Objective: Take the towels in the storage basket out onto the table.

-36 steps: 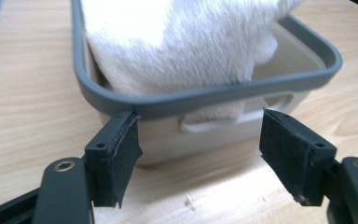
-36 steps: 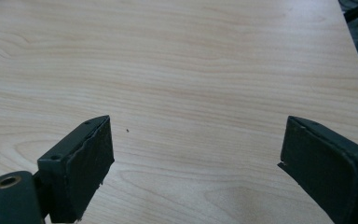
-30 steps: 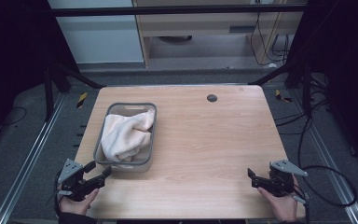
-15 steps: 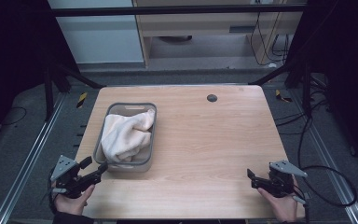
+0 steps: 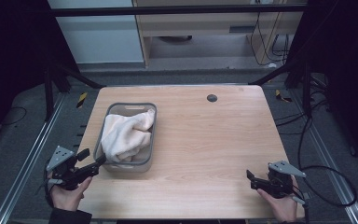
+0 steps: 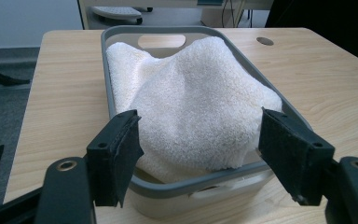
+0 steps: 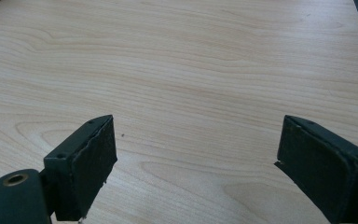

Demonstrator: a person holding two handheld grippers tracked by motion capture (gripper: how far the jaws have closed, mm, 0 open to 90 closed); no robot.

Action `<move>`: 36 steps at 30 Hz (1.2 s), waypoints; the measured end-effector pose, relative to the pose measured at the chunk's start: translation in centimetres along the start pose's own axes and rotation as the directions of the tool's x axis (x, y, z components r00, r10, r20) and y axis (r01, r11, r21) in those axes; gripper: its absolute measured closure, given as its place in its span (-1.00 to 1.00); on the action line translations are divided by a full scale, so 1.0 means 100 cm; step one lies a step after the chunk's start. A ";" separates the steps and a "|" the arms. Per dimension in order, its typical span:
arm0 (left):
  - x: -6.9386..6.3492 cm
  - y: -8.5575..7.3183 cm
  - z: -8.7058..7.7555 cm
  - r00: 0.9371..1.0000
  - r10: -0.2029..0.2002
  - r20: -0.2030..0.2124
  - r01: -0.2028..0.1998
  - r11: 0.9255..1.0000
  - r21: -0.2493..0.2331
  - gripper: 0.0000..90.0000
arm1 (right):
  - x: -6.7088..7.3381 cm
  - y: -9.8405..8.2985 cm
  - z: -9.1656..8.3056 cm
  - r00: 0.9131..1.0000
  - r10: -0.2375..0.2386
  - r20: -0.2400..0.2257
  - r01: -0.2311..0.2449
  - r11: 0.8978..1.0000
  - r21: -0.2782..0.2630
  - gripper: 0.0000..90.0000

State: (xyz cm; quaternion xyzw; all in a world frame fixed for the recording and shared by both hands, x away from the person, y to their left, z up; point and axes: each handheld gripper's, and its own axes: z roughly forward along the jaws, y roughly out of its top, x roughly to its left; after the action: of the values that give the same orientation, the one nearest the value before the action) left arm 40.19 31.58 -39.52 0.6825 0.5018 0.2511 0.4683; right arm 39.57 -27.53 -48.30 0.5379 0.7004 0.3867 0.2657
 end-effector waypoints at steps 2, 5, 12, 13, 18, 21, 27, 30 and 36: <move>0.000 0.003 0.001 1.000 0.002 0.005 -0.002 1.000 0.000 -0.36 | 0.000 0.000 0.000 1.000 0.002 -0.002 -0.002 1.000 0.001 -0.75; 0.000 0.011 0.001 1.000 0.007 0.012 -0.007 1.000 -0.004 -0.36 | 0.000 0.000 0.000 1.000 0.002 -0.003 -0.002 1.000 0.004 -0.75; -0.005 0.026 0.007 0.999 0.029 0.033 -0.029 1.000 0.000 -0.36 | 0.000 -0.001 0.001 1.000 0.001 -0.002 -0.001 1.000 0.010 -0.75; -0.005 0.028 0.008 0.999 0.031 0.031 -0.031 1.000 -0.001 -0.36 | 0.000 -0.001 0.001 1.000 0.004 -0.003 -0.004 1.000 0.010 -0.75; -0.005 0.038 0.014 0.999 0.032 0.030 -0.033 0.999 0.012 -0.36 | 0.000 -0.001 0.002 1.000 -0.002 -0.004 0.002 1.000 0.015 -0.75; -0.006 0.047 0.017 0.998 0.050 0.027 -0.051 0.998 0.026 -0.36 | -0.001 -0.001 0.003 1.000 0.002 -0.008 -0.001 1.000 0.024 -0.76; -0.010 0.067 0.023 0.996 0.082 0.036 -0.084 0.995 0.059 -0.36 | -0.002 -0.002 0.003 1.000 0.006 -0.006 -0.006 1.000 0.025 -0.76; -0.012 0.074 0.026 0.996 0.086 0.039 -0.088 0.994 0.066 -0.36 | -0.001 -0.002 0.003 1.000 0.005 -0.006 -0.005 1.000 0.028 -0.76; -0.015 0.083 0.036 0.994 0.099 0.042 -0.103 0.989 0.111 -0.36 | -0.001 -0.002 0.004 1.000 0.004 -0.011 -0.004 0.999 0.038 -0.76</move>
State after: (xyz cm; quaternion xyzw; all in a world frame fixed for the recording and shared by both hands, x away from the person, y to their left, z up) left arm 46.32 28.34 -33.50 0.7368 0.4714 0.2333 0.4247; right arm 39.83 -27.60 -48.70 0.5422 0.7078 0.3770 0.2508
